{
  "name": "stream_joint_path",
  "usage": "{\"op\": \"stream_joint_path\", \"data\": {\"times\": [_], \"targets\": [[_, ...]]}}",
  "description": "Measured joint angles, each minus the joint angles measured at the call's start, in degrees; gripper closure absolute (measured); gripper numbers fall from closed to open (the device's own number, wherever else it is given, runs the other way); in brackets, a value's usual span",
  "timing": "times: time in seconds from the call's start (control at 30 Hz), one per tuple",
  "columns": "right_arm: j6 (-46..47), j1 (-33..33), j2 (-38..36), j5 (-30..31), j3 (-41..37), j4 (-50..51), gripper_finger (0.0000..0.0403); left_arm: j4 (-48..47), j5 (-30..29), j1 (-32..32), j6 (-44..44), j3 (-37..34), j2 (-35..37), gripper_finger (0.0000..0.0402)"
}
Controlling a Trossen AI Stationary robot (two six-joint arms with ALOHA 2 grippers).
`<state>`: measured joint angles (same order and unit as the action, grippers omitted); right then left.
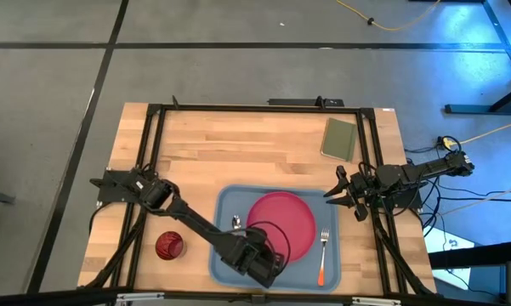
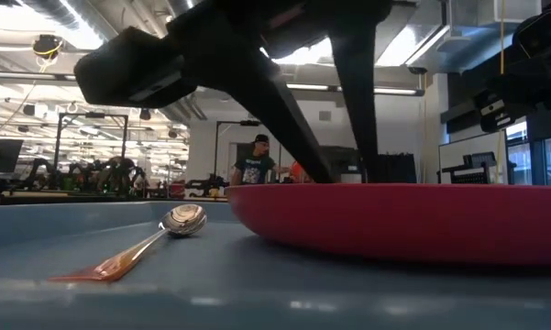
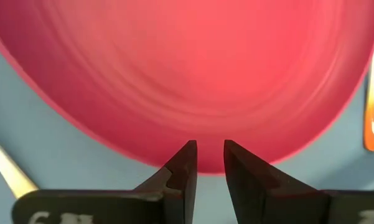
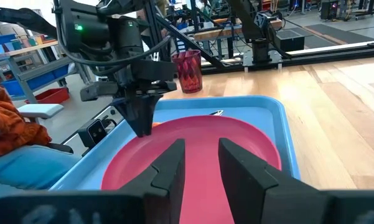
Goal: Pick and place plate/cup/fork/spoon on tray
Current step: Adjust the pink plate on the blue serving tray
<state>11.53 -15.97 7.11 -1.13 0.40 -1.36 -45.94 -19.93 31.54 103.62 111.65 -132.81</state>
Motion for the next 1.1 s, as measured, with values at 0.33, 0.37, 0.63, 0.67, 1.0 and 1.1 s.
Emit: {"op": "stream_joint_path", "data": {"times": [0.33, 0.37, 0.63, 0.67, 1.0, 1.1], "targets": [[0.00, -0.01, 0.00, -0.01, 0.00, 0.00, 0.0301, 5.99, 1.27, 2.14, 1.31, -0.02, 0.00, 0.0328], [0.00, -0.01, 0.00, 0.00, 0.00, 0.01, 0.0301, 6.36, 1.22, 2.35, 1.31, -0.02, 0.00, 0.0328], [0.00, -0.01, 0.00, 0.00, 0.01, 0.01, 0.0301, 5.36, 0.16, 2.02, 0.90, -0.05, 0.42, 0.0328], [0.00, -0.01, 0.00, -0.01, 0.00, 0.00, 0.0301, 3.16, -0.36, 1.87, 0.80, -0.09, 1.07, 0.0328], [0.00, 0.00, 0.00, -0.01, 0.01, -0.01, 0.0301, -17.81, -12.13, -2.62, 8.78, -0.01, 6.59, 0.0328], [0.00, 0.00, 0.00, 0.01, 0.01, 0.01, 0.0301, -19.32, -12.26, -5.32, 9.66, -0.06, 6.67, 0.0328]]}}
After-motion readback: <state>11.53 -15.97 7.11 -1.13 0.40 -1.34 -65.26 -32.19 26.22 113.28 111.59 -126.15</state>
